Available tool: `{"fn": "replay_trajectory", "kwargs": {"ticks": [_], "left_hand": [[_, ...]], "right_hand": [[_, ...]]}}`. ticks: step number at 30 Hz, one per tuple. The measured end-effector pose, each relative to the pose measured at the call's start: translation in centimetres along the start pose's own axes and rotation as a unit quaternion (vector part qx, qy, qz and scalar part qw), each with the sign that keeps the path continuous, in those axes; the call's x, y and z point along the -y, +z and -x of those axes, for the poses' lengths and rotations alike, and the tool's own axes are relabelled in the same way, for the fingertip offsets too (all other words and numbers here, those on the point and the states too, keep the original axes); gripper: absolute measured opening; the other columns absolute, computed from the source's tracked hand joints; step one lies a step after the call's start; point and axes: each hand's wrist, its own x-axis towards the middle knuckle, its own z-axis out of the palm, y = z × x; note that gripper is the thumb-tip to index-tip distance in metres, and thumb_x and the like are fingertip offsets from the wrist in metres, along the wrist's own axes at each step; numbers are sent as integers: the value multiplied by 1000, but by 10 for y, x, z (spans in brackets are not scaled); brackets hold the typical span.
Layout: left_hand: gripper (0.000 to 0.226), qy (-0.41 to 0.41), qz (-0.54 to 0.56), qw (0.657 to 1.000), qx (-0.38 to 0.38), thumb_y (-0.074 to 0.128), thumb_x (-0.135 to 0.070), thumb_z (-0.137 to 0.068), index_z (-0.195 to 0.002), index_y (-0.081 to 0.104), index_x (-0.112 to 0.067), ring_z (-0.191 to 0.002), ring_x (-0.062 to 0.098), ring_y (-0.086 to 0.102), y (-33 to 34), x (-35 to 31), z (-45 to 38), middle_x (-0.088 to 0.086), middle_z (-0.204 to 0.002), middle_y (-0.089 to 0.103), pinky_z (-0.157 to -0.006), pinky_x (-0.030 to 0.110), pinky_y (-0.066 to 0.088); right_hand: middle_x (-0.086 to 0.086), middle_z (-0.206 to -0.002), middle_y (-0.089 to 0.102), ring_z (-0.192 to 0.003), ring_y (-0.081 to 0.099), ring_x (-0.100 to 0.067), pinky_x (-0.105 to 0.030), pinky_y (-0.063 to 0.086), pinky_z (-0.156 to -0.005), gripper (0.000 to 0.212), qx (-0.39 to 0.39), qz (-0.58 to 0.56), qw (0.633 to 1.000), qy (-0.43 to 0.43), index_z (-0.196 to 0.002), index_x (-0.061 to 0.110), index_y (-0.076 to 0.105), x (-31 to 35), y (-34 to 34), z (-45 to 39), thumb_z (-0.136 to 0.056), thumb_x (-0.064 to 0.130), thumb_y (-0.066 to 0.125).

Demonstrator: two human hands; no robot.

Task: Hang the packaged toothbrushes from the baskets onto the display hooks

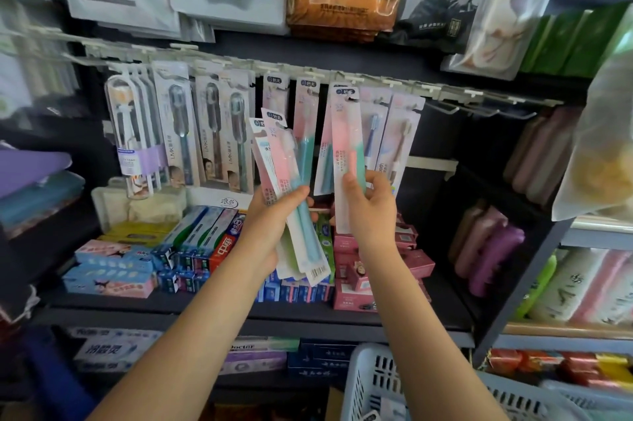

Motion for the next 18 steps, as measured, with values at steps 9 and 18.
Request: {"fn": "replay_trajectory", "kwargs": {"ticks": [9, 18], "left_hand": [[21, -14, -7, 1000, 17, 72, -17, -92, -107, 63, -25, -69, 23, 72, -1, 2, 0, 7, -86, 72, -63, 36, 62], [24, -48, -30, 998, 6, 69, -23, -94, -116, 61, -17, -65, 18, 72, -8, 10, 1, 8, -83, 73, -60, 34, 59]], "right_hand": [[5, -61, 40, -57, 39, -12, -24, 31, -54, 46, -7, -9, 991, 134, -67, 17, 43, -3, 18, -24, -97, 47, 62], [-14, -89, 74, -63, 67, -20, -28, 51, -52, 46, 33, -38, 967, 248, -105, 7, 66, -34, 16, 0, -99, 52, 57]]}}
